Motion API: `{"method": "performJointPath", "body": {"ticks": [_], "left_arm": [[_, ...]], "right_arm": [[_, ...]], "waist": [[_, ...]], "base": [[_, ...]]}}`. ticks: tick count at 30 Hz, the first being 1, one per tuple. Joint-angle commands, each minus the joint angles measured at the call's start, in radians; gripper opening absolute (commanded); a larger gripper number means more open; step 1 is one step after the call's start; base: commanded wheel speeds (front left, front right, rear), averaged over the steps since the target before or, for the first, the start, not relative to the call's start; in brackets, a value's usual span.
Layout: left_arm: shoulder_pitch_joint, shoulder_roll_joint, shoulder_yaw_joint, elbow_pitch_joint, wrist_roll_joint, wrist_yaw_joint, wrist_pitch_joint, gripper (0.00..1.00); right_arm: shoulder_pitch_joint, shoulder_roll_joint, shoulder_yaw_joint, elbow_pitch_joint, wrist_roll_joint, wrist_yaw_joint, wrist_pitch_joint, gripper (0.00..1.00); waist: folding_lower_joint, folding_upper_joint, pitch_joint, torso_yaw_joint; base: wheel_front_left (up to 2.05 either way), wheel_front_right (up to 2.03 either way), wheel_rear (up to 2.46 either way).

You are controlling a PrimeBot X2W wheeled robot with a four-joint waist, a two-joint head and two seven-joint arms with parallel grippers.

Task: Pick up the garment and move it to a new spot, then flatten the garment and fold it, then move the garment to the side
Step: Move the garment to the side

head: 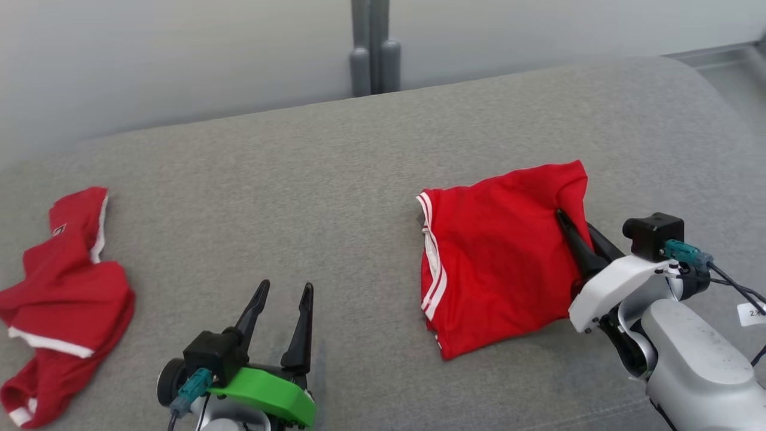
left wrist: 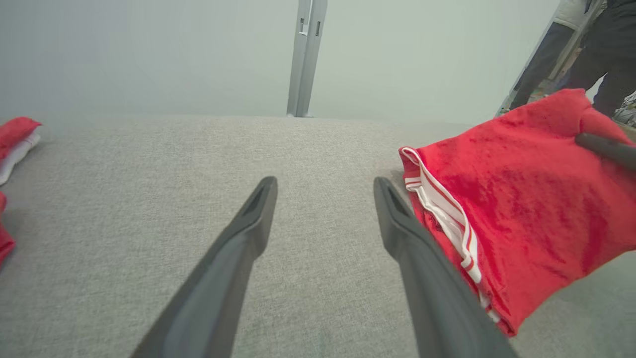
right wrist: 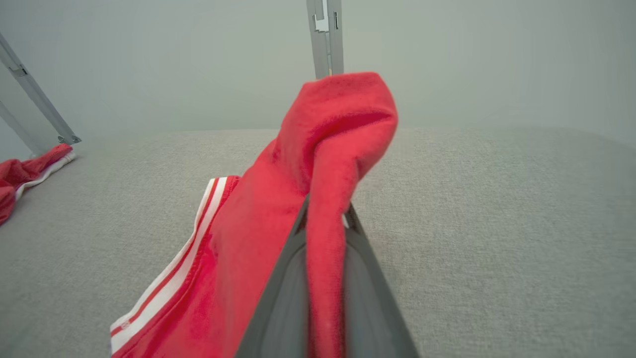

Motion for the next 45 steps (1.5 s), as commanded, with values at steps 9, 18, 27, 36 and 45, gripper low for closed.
{"method": "performJointPath", "body": {"ticks": [9, 18, 27, 36, 45], "left_arm": [[-0.053, 0.003, -0.014, -0.03, 0.034, 0.005, 0.0, 1.0], [-0.088, 0.004, -0.017, -0.031, 0.078, -0.005, 0.0, 1.0], [-0.137, 0.004, -0.052, -0.041, 0.125, -0.014, 0.0, 1.0], [-0.198, 0.004, -0.085, -0.063, 0.154, -0.016, 0.0, 1.0], [-0.282, 0.004, -0.143, -0.102, 0.212, -0.017, 0.0, 1.0]], "right_arm": [[0.057, 0.04, -0.037, -0.011, -0.001, -0.001, -0.004, 0.0], [0.099, 0.086, -0.081, -0.028, -0.02, -0.001, -0.005, 0.0], [0.07, 0.09, -0.139, -0.045, -0.059, -0.001, -0.005, 0.0], [-0.091, 0.023, -0.188, -0.01, -0.131, -0.001, -0.005, 0.0], [-0.339, -0.106, -0.309, 0.165, -0.159, -0.001, -0.005, 0.0]], "waist": [[0.0, 0.0, 0.025, -0.276], [0.0, 0.0, 0.082, -0.364], [0.0, 0.0, 0.145, -0.314], [0.0, 0.0, 0.274, -0.189], [0.0, 0.0, 0.447, -0.063]], "base": [[0.0, 0.0, 0.0], [0.0, 0.0, 0.0], [0.0, 0.0, 0.0], [0.0, 0.0, 0.0], [0.0, 0.0, 0.0]]}}
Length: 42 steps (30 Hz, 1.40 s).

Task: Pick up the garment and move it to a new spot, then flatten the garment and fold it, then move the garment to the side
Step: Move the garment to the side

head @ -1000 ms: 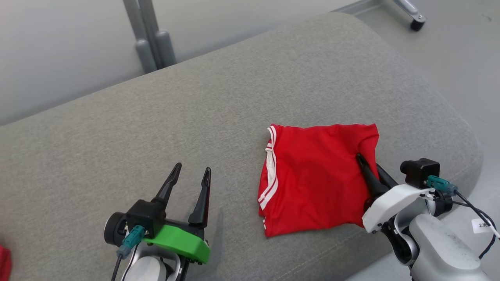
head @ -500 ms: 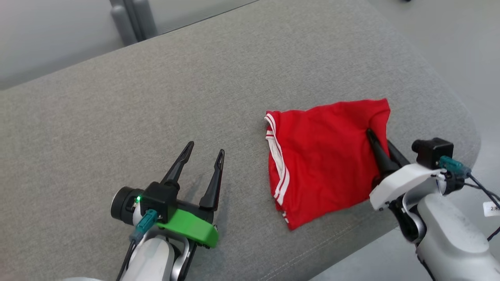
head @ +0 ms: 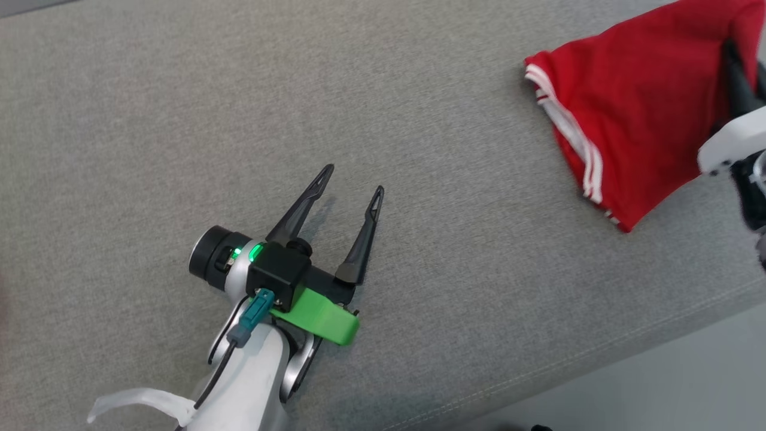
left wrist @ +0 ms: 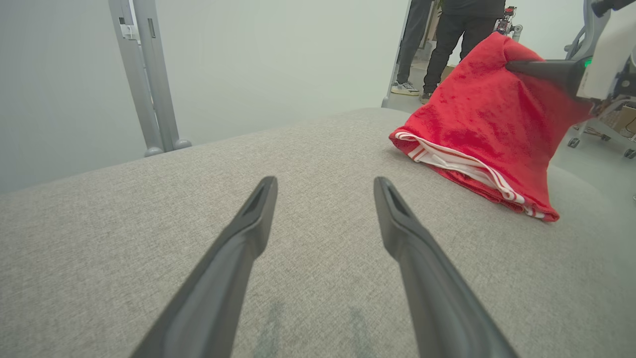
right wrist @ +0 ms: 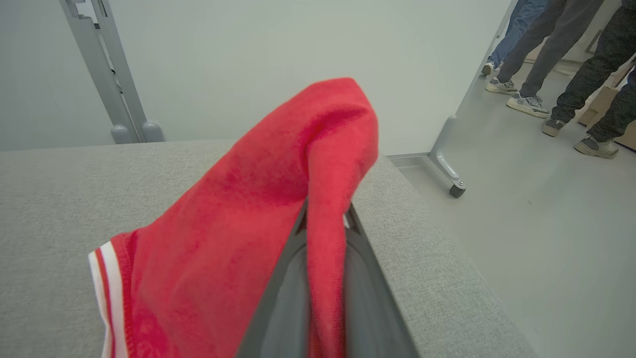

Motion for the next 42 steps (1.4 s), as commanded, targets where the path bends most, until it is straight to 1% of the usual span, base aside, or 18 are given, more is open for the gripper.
{"method": "performJointPath", "body": {"ticks": [1, 7, 14, 20, 26, 27, 28, 32, 33, 36, 39, 42], "left_arm": [[-0.025, 0.005, -0.006, -0.007, 0.011, -0.002, 0.0, 1.0], [-0.048, 0.012, -0.047, -0.008, 0.03, -0.002, 0.0, 1.0], [-0.063, 0.013, -0.081, -0.015, 0.029, -0.002, 0.0, 1.0], [-0.05, 0.015, -0.078, -0.021, 0.028, -0.002, 0.0, 1.0], [-0.04, 0.018, -0.08, -0.023, 0.025, -0.002, 0.0, 1.0], [-0.039, 0.018, -0.081, -0.022, 0.024, -0.002, 0.0, 1.0], [-0.037, 0.018, -0.082, -0.021, 0.023, -0.002, 0.0, 1.0], [-0.034, 0.018, -0.079, -0.015, 0.018, -0.002, 0.0, 1.0], [-0.034, 0.018, -0.079, -0.015, 0.018, -0.002, 0.0, 1.0], [-0.029, 0.018, -0.07, -0.01, 0.015, -0.002, 0.0, 1.0], [-0.019, 0.016, -0.051, -0.001, 0.012, -0.002, 0.0, 1.0], [-0.001, 0.014, -0.027, 0.006, 0.011, -0.002, 0.0, 1.0]], "right_arm": [[-0.037, -0.018, -0.02, 0.016, -0.013, -0.001, -0.005, 0.0], [-0.138, -0.092, -0.126, 0.128, -0.069, -0.001, -0.004, 0.0], [-0.166, -0.17, -0.261, 0.234, -0.149, -0.001, -0.004, 0.0], [-0.147, -0.208, -0.374, 0.298, -0.236, -0.001, -0.004, 0.0], [-0.128, -0.222, -0.478, 0.348, -0.337, -0.001, -0.004, 0.0], [-0.129, -0.228, -0.505, 0.353, -0.358, -0.001, -0.004, 0.57], [-0.131, -0.227, -0.528, 0.346, -0.38, -0.001, -0.004, 1.0], [-0.119, -0.215, -0.614, 0.279, -0.473, -0.001, -0.004, 1.0], [-0.119, -0.215, -0.614, 0.279, -0.473, -0.001, -0.004, 1.0], [-0.11, -0.178, -0.651, 0.192, -0.516, -0.001, -0.004, 1.0], [-0.107, -0.125, -0.606, 0.091, -0.492, -0.001, -0.004, 1.0], [-0.084, -0.066, -0.498, -0.012, -0.432, -0.001, -0.004, 1.0]], "waist": [[-0.0001, -0.0001, 0.124, 0.114], [-0.0001, -0.0001, 0.182, 0.163], [-0.0001, -0.0001, 0.193, 0.21], [-0.0001, -0.0001, 0.185, 0.226], [-0.0001, -0.0001, 0.171, 0.228], [-0.0001, -0.0001, 0.167, 0.228], [-0.0001, -0.0001, 0.164, 0.229], [-0.0001, -0.0001, 0.145, 0.227], [-0.0001, -0.0001, 0.145, 0.227], [-0.0001, -0.0001, 0.125, 0.225], [-0.0001, -0.0001, 0.095, 0.223], [-0.0001, -0.0001, 0.055, 0.219]], "base": [[0.0, 0.0, 0.0], [0.0, 0.0, 0.0], [0.0, 0.0, 0.0], [0.0, 0.0, 0.0], [0.0, 0.0, 0.0], [0.0, 0.0, 0.0], [0.0, 0.0, 0.0], [0.0, 0.0, 0.0], [0.0, 0.0, 0.0], [0.0, 0.0, 0.0], [0.0, 0.0, 0.0], [0.0, 0.0, 0.0]]}}
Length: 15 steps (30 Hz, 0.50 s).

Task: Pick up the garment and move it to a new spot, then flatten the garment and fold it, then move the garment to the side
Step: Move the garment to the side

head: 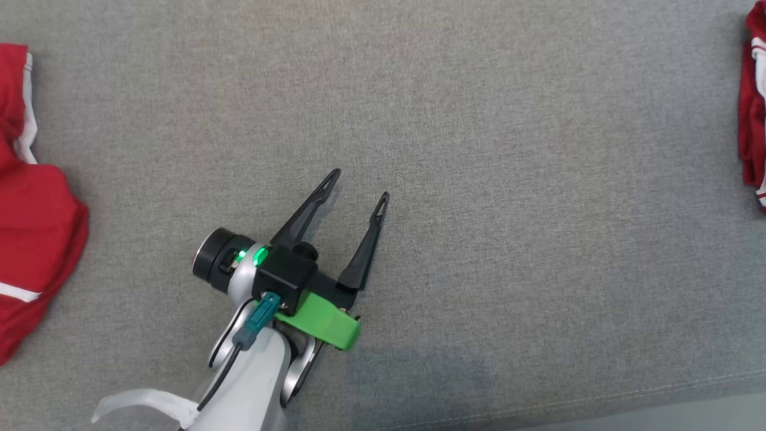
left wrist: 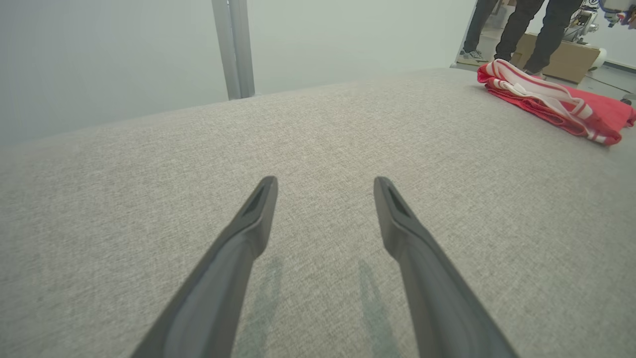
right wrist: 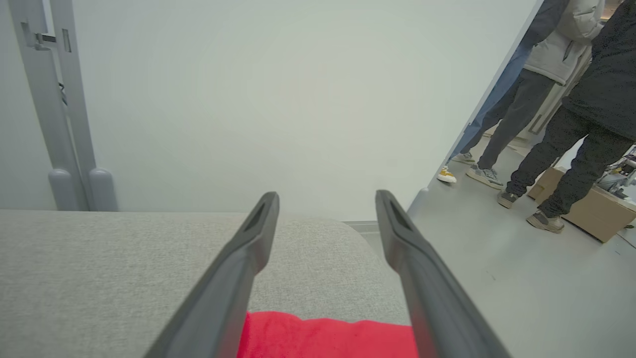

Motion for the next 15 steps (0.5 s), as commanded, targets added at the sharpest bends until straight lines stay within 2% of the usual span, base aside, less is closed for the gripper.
{"method": "performJointPath", "body": {"ticks": [1, 8, 15], "left_arm": [[0.016, 0.004, 0.008, 0.006, -0.007, 0.0, 0.0, 1.0], [0.087, 0.0, 0.083, 0.033, -0.015, 0.022, 0.0, 1.0], [0.17, 0.004, 0.173, 0.062, -0.002, 0.038, 0.0, 1.0]], "right_arm": [[0.029, 0.012, 0.014, -0.015, 0.019, -0.001, -0.003, 1.0], [0.194, 0.131, 0.235, -0.204, 0.123, -0.001, -0.003, 1.0], [0.379, 0.238, 0.316, -0.279, 0.182, -0.001, -0.003, 1.0]], "waist": [[-0.0001, 0.0, -0.043, -0.005], [-0.0001, 0.0, -0.161, 0.004], [-0.0001, 0.0, -0.273, 0.029]], "base": [[0.0, 0.0, 0.0], [0.0, 0.0, 0.0], [0.0, 0.0, 0.0]]}}
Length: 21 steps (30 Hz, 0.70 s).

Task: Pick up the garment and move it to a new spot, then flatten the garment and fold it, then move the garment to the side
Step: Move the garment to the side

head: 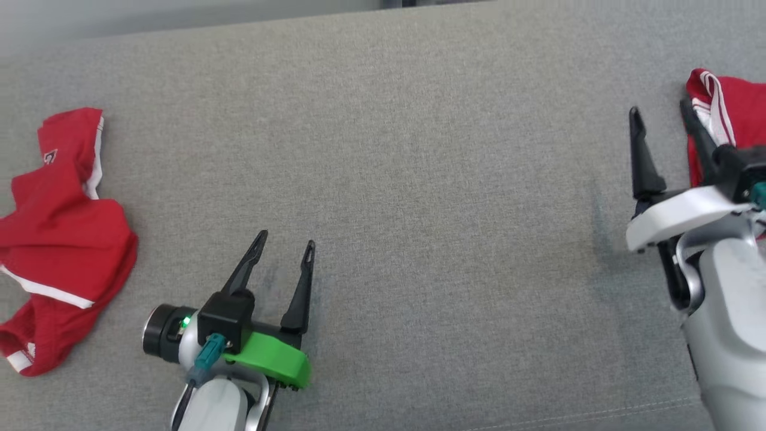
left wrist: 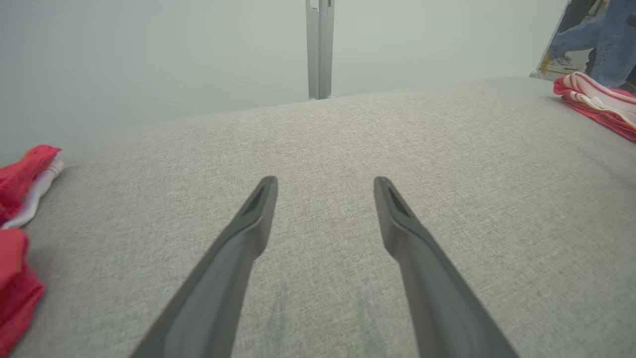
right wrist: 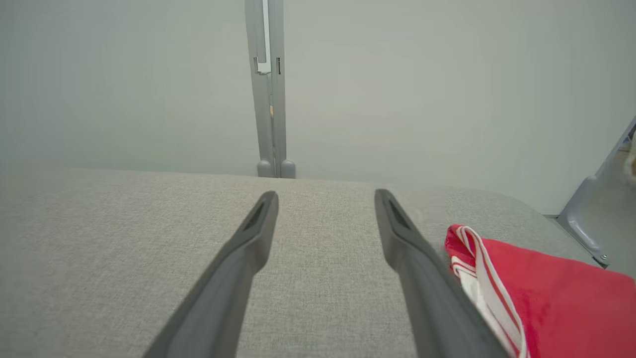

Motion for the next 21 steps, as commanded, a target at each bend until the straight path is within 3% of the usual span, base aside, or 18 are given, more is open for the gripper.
{"method": "performJointPath", "body": {"ticks": [1, 12, 21], "left_arm": [[0.032, 0.007, 0.025, 0.007, 0.004, 0.006, 0.0, 1.0], [0.141, 0.004, 0.154, 0.037, 0.006, 0.023, 0.0, 1.0], [0.187, 0.001, 0.214, 0.063, 0.018, 0.051, 0.0, 1.0]], "right_arm": [[0.053, 0.02, 0.009, -0.007, 0.013, -0.001, -0.003, 1.0], [0.27, 0.123, -0.003, 0.024, 0.026, -0.001, -0.003, 1.0], [0.332, 0.152, 0.009, 0.028, -0.015, -0.001, -0.003, 1.0]], "waist": [[0.0001, 0.0, -0.091, 0.025], [0.0001, 0.0, -0.21, 0.061], [0.0001, 0.0, -0.259, 0.066]], "base": [[0.0, 0.0, 0.0], [0.0, 0.0, 0.0], [0.0, 0.0, 0.0]]}}
